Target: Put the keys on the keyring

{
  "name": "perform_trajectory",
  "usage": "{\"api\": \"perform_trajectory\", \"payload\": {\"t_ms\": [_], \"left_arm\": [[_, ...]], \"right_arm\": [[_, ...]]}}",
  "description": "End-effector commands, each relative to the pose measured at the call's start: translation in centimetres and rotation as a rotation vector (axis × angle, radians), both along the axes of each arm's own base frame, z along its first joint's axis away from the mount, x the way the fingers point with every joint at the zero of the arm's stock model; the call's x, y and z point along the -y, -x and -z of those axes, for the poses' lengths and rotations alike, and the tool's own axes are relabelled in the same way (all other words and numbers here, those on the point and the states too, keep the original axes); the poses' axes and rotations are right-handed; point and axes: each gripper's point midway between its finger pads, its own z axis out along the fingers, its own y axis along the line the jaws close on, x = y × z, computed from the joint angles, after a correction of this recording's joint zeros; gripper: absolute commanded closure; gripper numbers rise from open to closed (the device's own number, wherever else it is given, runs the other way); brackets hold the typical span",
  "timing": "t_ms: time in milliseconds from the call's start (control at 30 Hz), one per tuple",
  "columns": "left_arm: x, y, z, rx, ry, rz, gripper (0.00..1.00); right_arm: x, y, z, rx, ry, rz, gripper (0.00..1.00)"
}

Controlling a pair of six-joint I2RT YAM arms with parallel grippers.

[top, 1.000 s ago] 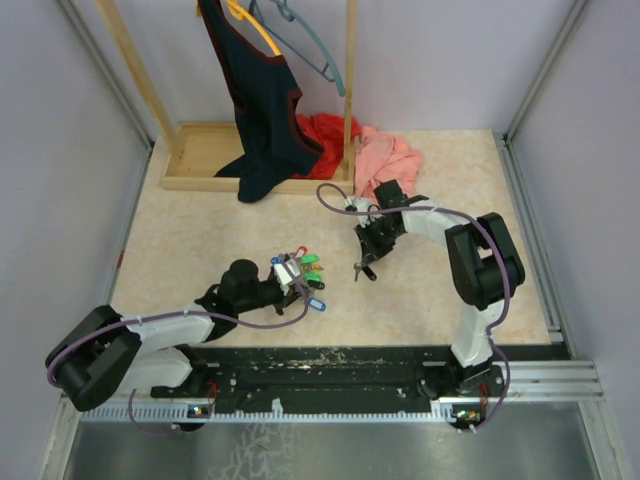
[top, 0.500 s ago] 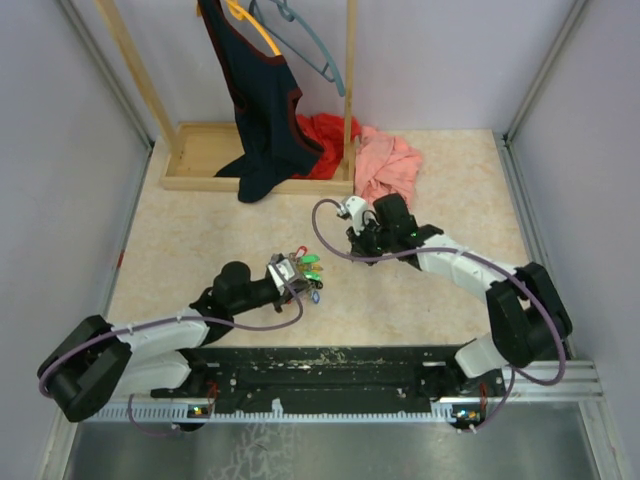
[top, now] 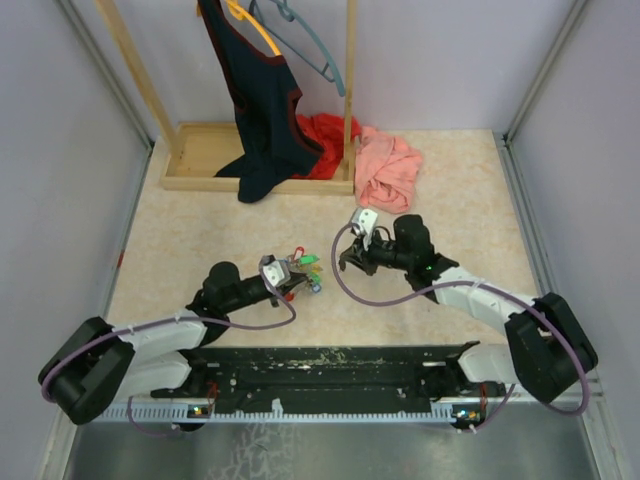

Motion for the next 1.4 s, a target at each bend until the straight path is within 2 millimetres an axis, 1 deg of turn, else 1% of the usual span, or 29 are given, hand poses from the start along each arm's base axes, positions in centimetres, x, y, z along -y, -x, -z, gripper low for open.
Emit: {"api": "perform_trajectory", "payload": {"t_ms": [0, 33, 133, 233, 367, 533, 633, 733, 800, 900, 1100, 1233, 1367], "left_arm": [[0.7, 0.1, -2.0, 0.098, 0.044, 0.076, 0.99], [0.8, 0.0, -1.9, 0.108, 0.037, 0.083, 0.99], [1.1, 0.1, -1.7, 0.133, 0.02, 0.118, 0.99], [1.4, 0.0, -1.8, 0.169, 0.01, 0.143, 0.99], [1.6, 0.1, -1.5, 0.202, -0.015, 0.172, 0.99], [1.5, 0.4, -0.6, 0.182, -0.034, 0.186, 0.99], [1.4, 0.5, -0.3, 0.165, -0.035, 0.181, 0.99], [1.2, 0.4, -0.4, 0.165, -0.028, 0.164, 0.99], [1.2, 0.4, -0.5, 0.159, -0.022, 0.16, 0.99], [1.2, 0.5, -0.6, 0.156, -0.015, 0.161, 0.99], [1.4, 0.7, -0.5, 0.131, -0.007, 0.172, 0.99], [1.3, 0.6, -0.5, 0.127, -0.004, 0.166, 0.99], [1.3, 0.6, -0.6, 0.121, 0.0, 0.159, 0.99]], "right_arm": [[-2.3, 1.8, -5.4, 0.177, -0.187, -0.129, 1.0], [-2.4, 2.2, -6.0, 0.207, -0.205, -0.142, 1.0], [-2.9, 3.6, -6.7, 0.273, -0.24, -0.19, 1.0], [-3.3, 4.4, -7.1, 0.323, -0.243, -0.229, 1.0], [-3.8, 5.0, -6.6, 0.36, -0.214, -0.25, 1.0], [-4.2, 5.7, -5.0, 0.407, -0.179, -0.272, 1.0], [-4.2, 6.0, -4.4, 0.44, -0.191, -0.286, 1.0], [-4.2, 6.5, -4.5, 0.451, -0.233, -0.296, 1.0], [-4.3, 6.6, -4.8, 0.463, -0.267, -0.29, 1.0], [-4.3, 6.5, -4.4, 0.459, -0.279, -0.278, 1.0], [-4.5, 6.3, -3.8, 0.46, -0.261, -0.287, 1.0], [-4.8, 6.6, -3.5, 0.439, -0.256, -0.315, 1.0], [-5.1, 6.5, -2.5, 0.432, -0.214, -0.319, 1.0]]}}
